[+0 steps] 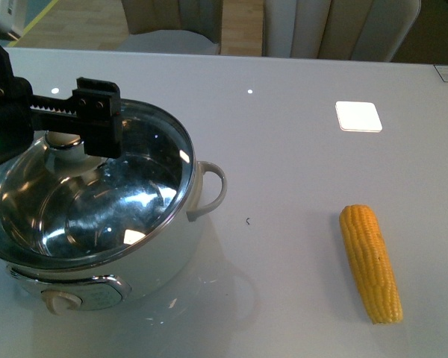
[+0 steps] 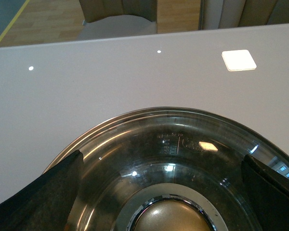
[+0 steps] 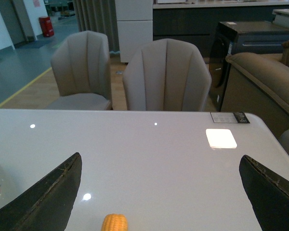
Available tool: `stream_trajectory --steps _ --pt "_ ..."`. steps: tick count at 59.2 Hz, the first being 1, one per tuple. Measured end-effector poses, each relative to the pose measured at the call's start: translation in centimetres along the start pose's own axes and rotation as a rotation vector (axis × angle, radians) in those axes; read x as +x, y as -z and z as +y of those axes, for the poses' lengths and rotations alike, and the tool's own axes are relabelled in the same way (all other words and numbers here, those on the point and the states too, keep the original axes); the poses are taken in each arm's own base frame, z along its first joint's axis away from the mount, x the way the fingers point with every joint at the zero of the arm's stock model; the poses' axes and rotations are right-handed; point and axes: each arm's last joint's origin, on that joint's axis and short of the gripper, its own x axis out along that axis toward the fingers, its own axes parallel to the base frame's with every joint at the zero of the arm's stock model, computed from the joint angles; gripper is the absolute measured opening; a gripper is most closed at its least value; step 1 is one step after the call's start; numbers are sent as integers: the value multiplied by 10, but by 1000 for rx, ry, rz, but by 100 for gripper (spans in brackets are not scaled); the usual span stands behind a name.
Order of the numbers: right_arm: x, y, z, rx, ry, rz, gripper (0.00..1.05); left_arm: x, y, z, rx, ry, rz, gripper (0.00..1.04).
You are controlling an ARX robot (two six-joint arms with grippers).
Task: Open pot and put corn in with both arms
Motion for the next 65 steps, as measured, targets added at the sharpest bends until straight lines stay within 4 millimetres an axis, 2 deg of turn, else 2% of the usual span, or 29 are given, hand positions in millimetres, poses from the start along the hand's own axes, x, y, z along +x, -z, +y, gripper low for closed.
stream_trajectory --steps 29,31,41,45,50,65 --pt "0 0 0 0 0 0 96 12 24 -2 -55 -18 32 97" --pt "0 0 0 0 0 0 96 12 24 -2 -59 -18 32 94" --pt "0 0 0 0 0 0 96 13 25 -3 -71 -10 32 68" --pt "0 0 0 0 0 0 96 13 25 -5 -78 -10 28 54" --pt "0 0 0 0 0 0 96 13 24 -4 -83 -17 24 43" --pt "0 0 0 0 0 0 96 12 23 -5 -81 -24 25 42"
